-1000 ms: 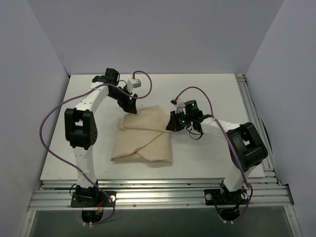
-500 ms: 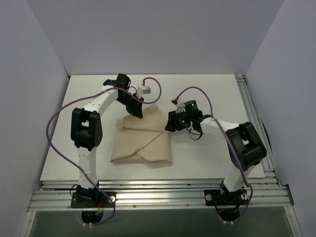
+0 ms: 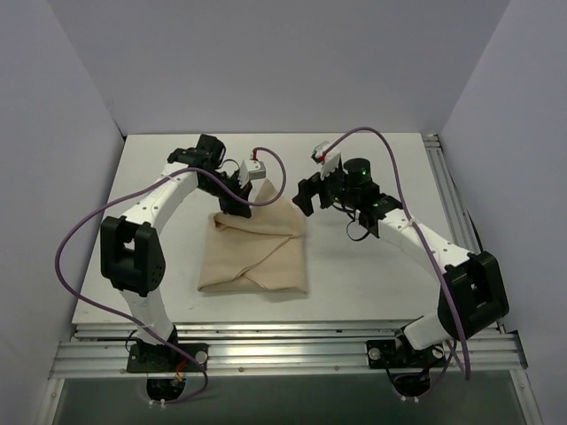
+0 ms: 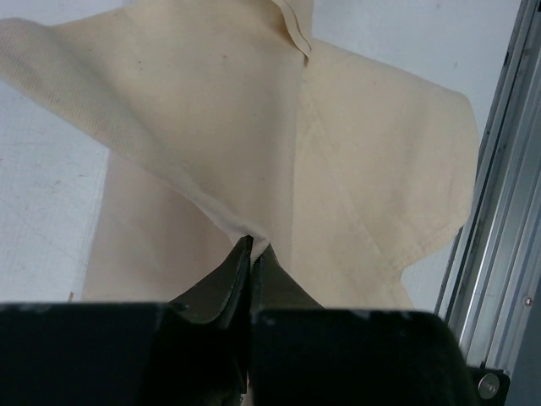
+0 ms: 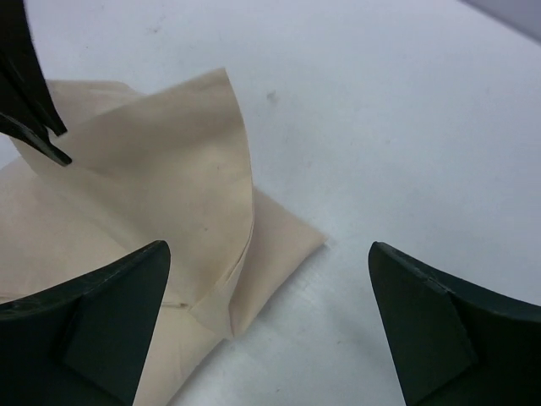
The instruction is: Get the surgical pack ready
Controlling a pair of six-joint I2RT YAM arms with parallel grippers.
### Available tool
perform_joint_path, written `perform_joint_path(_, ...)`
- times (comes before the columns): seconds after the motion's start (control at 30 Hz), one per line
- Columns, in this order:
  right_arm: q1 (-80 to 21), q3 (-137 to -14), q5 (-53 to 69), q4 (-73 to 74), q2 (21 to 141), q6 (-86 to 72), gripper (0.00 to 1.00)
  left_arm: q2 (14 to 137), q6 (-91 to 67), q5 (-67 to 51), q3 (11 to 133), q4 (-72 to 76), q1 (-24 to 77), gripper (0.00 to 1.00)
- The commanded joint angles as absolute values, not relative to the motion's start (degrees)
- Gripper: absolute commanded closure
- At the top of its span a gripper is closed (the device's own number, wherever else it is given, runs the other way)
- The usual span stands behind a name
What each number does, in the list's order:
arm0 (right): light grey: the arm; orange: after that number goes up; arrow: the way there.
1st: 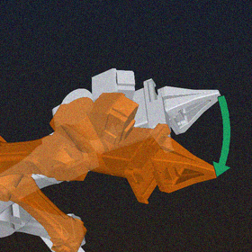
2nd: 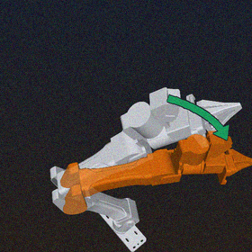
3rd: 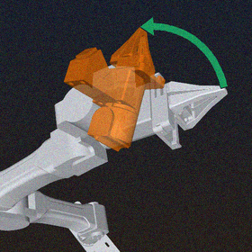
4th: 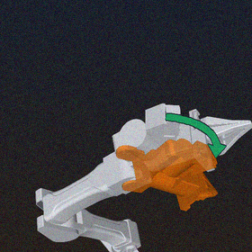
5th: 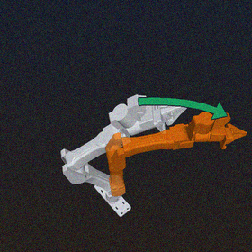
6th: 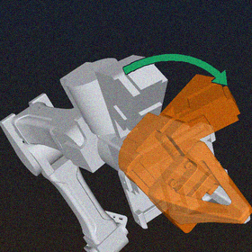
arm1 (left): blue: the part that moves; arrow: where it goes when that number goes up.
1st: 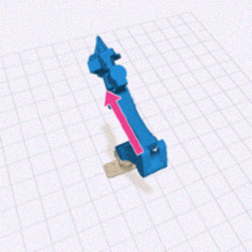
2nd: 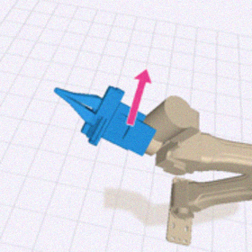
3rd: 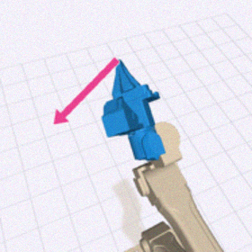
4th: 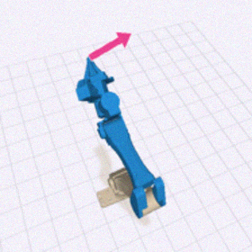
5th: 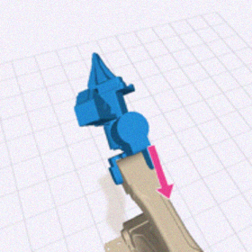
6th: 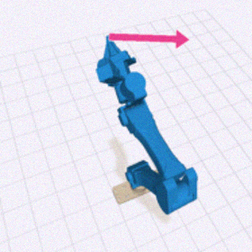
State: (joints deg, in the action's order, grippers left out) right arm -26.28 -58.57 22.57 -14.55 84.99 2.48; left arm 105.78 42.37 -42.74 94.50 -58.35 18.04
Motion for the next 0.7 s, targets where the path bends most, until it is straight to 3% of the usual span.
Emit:
perform_joint_path(0.0,-27.2,-56.8,26.6,-20.7,82.1,12.8,0.0,103.0,48.9,-46.8,93.3,-63.4,18.4,0.94)
perform_joint_path(0.17,-29.0,-54.7,33.9,-22.6,83.1,20.5,0.01,102.2,53.2,-46.5,91.1,-66.4,18.7,0.92)
perform_joint_path(0.33,-28.8,-48.2,37.1,-39.1,85.2,15.2,0.02,100.6,54.6,-46.8,88.8,-65.8,18.7,0.92)
perform_joint_path(0.43,-28.8,-49.8,40.7,-45.0,90.9,10.2,0.04,100.4,54.7,-46.5,88.9,-65.5,18.7,0.92)
perform_joint_path(0.67,-24.6,-62.6,51.2,-42.0,106.1,5.8,0.12,100.0,53.4,-46.1,87.6,-63.7,18.7,0.92)
